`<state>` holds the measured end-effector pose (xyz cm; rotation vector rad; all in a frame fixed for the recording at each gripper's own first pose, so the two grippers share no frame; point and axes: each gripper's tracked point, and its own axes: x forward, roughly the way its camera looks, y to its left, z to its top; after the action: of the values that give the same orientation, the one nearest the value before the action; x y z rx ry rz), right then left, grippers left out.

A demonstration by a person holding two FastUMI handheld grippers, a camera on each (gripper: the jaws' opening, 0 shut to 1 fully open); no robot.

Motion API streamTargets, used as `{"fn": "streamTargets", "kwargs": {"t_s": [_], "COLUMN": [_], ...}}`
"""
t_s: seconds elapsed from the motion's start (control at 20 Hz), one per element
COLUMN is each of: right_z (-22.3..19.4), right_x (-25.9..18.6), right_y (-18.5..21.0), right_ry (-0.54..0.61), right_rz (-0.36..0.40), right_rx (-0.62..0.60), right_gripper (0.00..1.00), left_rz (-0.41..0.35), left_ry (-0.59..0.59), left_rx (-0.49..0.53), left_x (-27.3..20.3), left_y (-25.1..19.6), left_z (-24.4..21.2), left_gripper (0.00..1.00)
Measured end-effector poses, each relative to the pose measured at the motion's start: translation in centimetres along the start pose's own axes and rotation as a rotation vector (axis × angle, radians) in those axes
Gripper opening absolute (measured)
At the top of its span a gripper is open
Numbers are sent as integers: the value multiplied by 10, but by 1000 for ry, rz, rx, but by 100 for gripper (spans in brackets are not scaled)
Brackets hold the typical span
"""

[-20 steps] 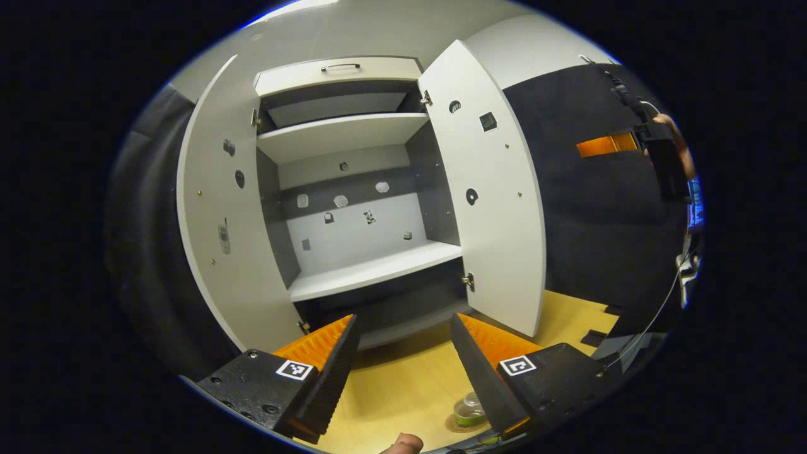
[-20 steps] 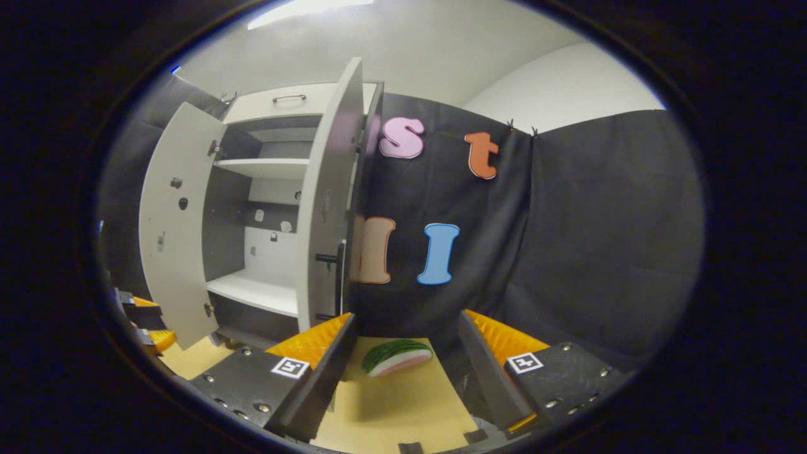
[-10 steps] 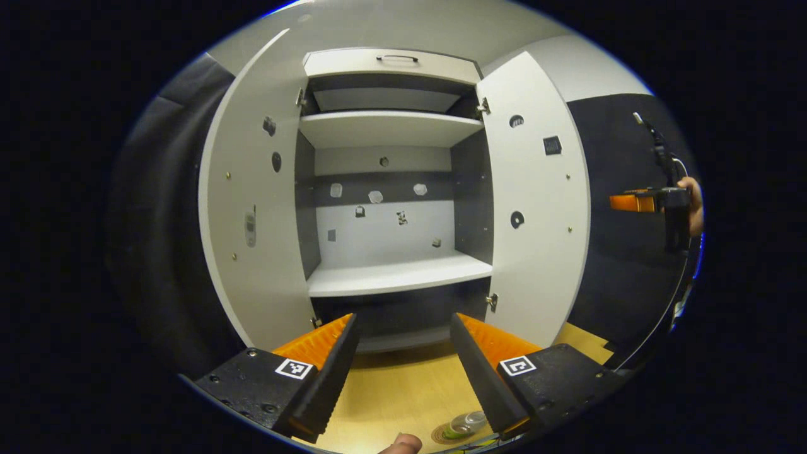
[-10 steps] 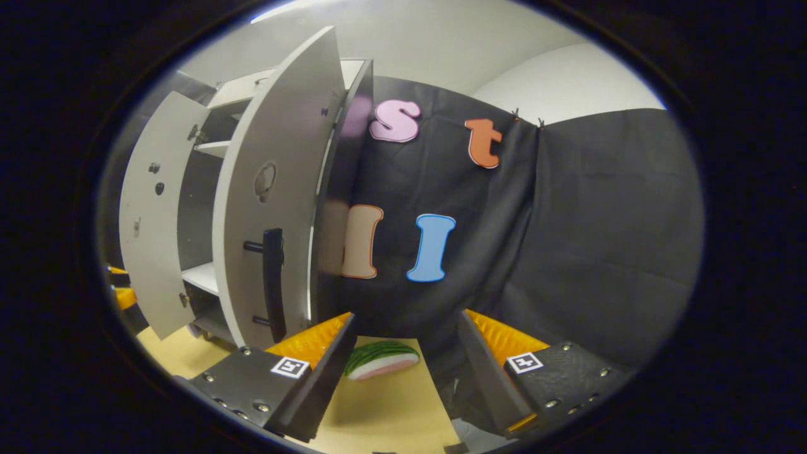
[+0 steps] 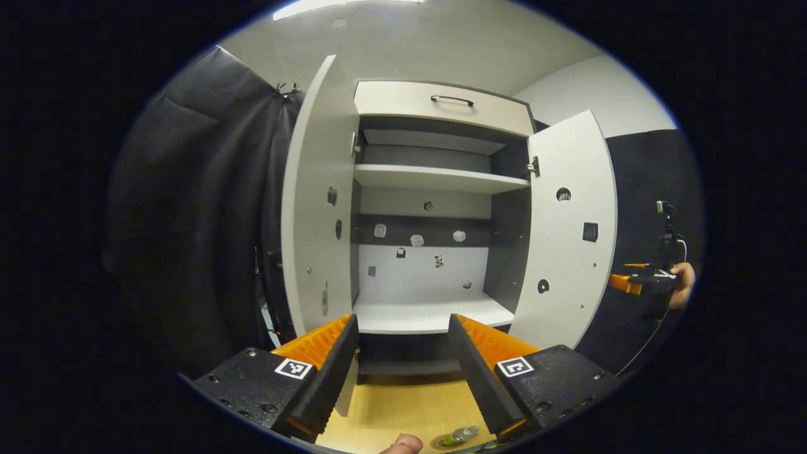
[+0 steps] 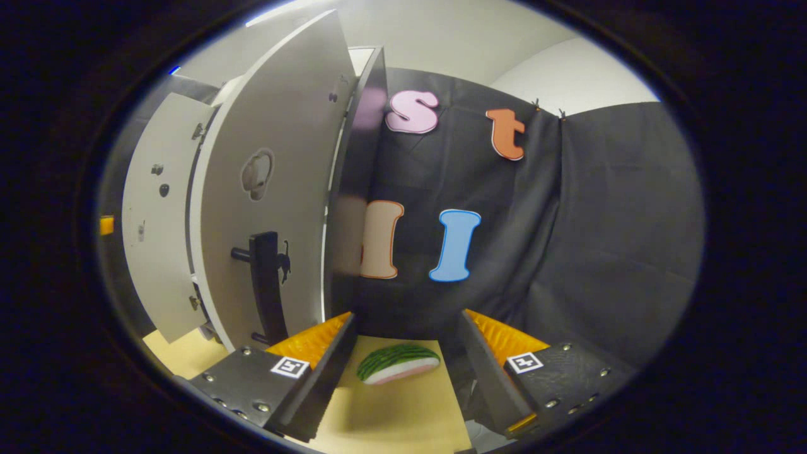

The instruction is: Grasp the bottle in the cabinet with the left hand and place it on the coaster, then close the right door with the right hand and the left door with the left hand.

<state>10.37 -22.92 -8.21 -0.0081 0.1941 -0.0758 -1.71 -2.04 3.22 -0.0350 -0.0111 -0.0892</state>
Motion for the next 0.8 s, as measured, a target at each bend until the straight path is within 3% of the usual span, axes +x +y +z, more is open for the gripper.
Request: {"fn": "streamTargets", "kwargs": {"t_s": [0.15,0.25,0.3,0.45,0.8], "right_z": [0,-7,-8,-12,-11], "right_x": [5,4,6,5,-1], "right_y": [17,47,52,53,63], "right_ry": [29,67,68,77,66], "right_rz": [42,144,147,149,121], "right_rx": [-3,-17,-45,-67,-79], "right_gripper": [98,98,100,88,91], "left_rz": [45,58,61,100,127], "left_ry": [-12,-7,0,15,4], "left_rx": [35,14,-3,-24,-43], "left_x": [-18,-27,-29,-29,-25], "left_y": [31,46,51,75,97], "left_z": [7,5,3,-6,-8], "left_gripper": [90,90,90,90,90]}}
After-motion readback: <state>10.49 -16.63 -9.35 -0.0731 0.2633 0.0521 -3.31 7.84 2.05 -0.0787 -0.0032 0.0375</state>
